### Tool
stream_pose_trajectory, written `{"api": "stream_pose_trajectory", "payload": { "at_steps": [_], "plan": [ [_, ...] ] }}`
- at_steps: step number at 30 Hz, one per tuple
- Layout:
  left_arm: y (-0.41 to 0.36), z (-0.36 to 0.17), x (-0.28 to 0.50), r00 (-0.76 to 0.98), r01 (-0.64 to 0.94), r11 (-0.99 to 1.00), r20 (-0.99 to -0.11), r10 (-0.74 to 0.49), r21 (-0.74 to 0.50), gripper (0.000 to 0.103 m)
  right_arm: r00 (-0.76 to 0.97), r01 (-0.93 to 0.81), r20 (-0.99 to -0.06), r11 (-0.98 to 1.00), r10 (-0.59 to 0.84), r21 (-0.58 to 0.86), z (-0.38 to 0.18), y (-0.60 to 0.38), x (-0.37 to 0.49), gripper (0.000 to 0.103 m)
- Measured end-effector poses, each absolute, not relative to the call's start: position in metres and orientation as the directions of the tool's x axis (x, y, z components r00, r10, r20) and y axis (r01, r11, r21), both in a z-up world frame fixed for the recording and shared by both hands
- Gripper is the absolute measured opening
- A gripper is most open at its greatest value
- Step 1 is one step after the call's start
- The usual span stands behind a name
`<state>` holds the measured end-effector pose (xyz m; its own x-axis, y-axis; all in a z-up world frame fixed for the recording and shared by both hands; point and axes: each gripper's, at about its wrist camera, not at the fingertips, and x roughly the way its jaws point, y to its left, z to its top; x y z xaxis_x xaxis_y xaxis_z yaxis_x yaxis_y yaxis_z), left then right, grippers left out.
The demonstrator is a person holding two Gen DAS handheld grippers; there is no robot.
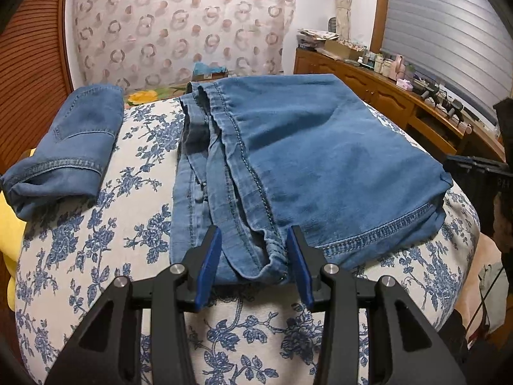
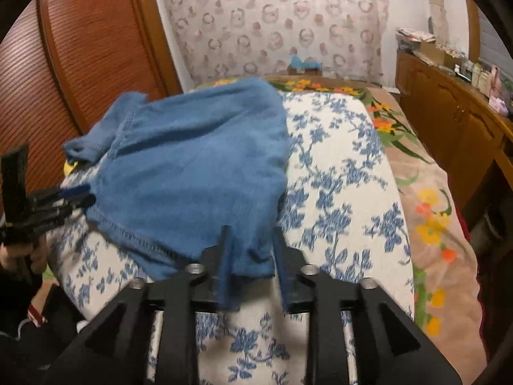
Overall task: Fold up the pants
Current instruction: 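Lower the right tool onto the jeans edge and grasp it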
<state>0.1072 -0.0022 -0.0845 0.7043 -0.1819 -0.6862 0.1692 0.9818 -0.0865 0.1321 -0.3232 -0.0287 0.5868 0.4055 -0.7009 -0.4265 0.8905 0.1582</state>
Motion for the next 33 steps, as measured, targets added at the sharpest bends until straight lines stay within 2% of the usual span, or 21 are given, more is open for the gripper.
{"api": "stream_pose_trajectory", "payload": {
  "at_steps": [1,4,15,25,33],
  "plan": [
    [-0.002,-0.085,0.107,0.705,0.168,0.982,-0.685,-0.182,-0.087,0.042,0.596,-0.419,-0.696,0.895,0.401,0.157,-0.029,-0.322,0.136,0.050],
    [-0.002,-0.085,0.107,0.705,0.169,0.982,-0.686,-0.180,-0.083,0.042,0.596,-0.413,-0.696,0.896,0.400,0.162,-0.032,-0.316,0.147,0.052],
    [-0.003,-0.081,0.105,0.707,0.165,0.982,-0.682,-0.184,-0.094,0.042,0.538,-0.391,-0.742,0.898,0.400,0.200,-0.064,-0.306,0.171,0.054],
    [-0.032,-0.040,0.094,0.756,0.249,0.964,-0.603,-0.252,-0.091,0.042,0.560,-0.402,-0.735,0.901,0.383,0.164,-0.066,-0.300,0.165,0.055],
    [-0.072,-0.039,0.118,0.725,0.309,0.949,-0.630,-0.279,-0.064,0.042,0.562,-0.401,-0.733,0.901,0.384,0.165,-0.066,-0.299,0.164,0.055]
  ]
}}
